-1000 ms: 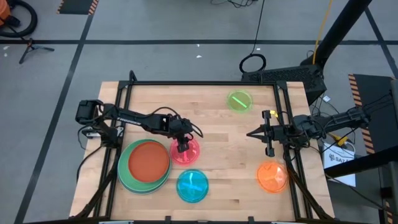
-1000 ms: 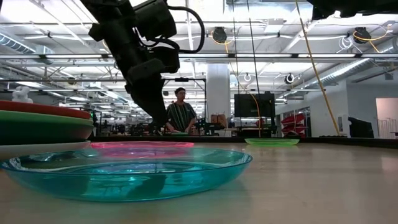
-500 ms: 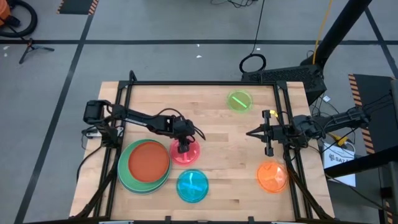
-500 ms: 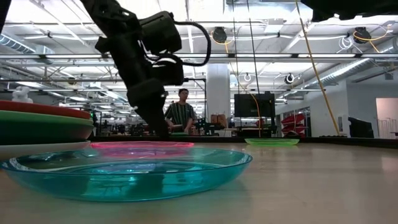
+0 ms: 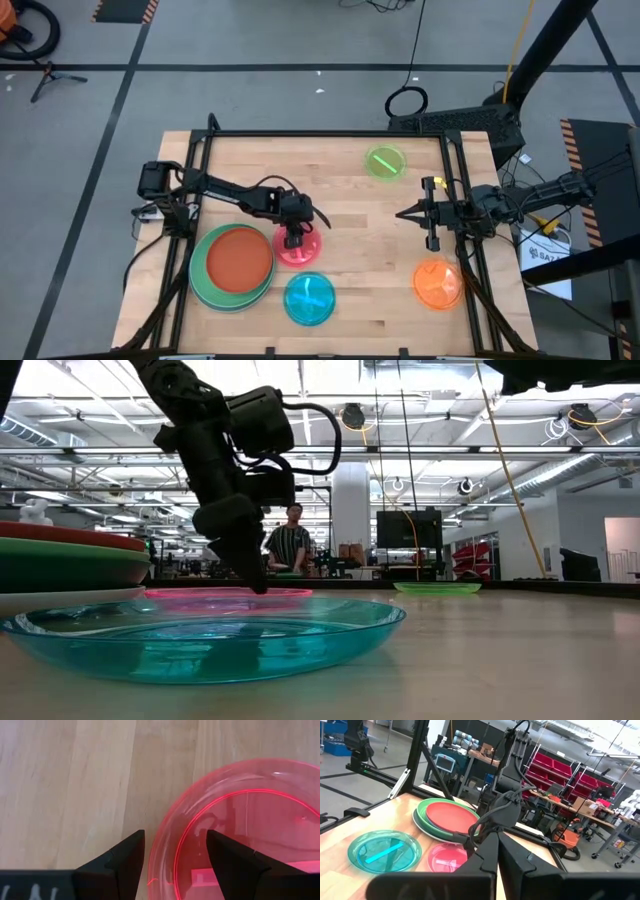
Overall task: Stack plastic plates
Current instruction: Stack the pink plate on top of the dark orange plate
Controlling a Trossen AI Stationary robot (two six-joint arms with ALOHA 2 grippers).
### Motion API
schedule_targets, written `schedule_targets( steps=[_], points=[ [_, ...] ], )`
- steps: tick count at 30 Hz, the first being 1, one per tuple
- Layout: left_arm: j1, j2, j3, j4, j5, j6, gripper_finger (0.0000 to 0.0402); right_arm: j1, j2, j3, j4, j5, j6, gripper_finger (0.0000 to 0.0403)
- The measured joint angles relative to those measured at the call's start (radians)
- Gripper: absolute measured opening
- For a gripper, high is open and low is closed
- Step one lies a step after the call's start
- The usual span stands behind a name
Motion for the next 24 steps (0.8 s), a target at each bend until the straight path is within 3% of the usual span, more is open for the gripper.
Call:
schedule_targets(
  steps=[24],
  points=[
    [0.018,0.0,0.0,0.0,0.011,0.071,0.0218,0.0,0.0,0.0,0.0,0.0,0.0,0.0004]
  ],
)
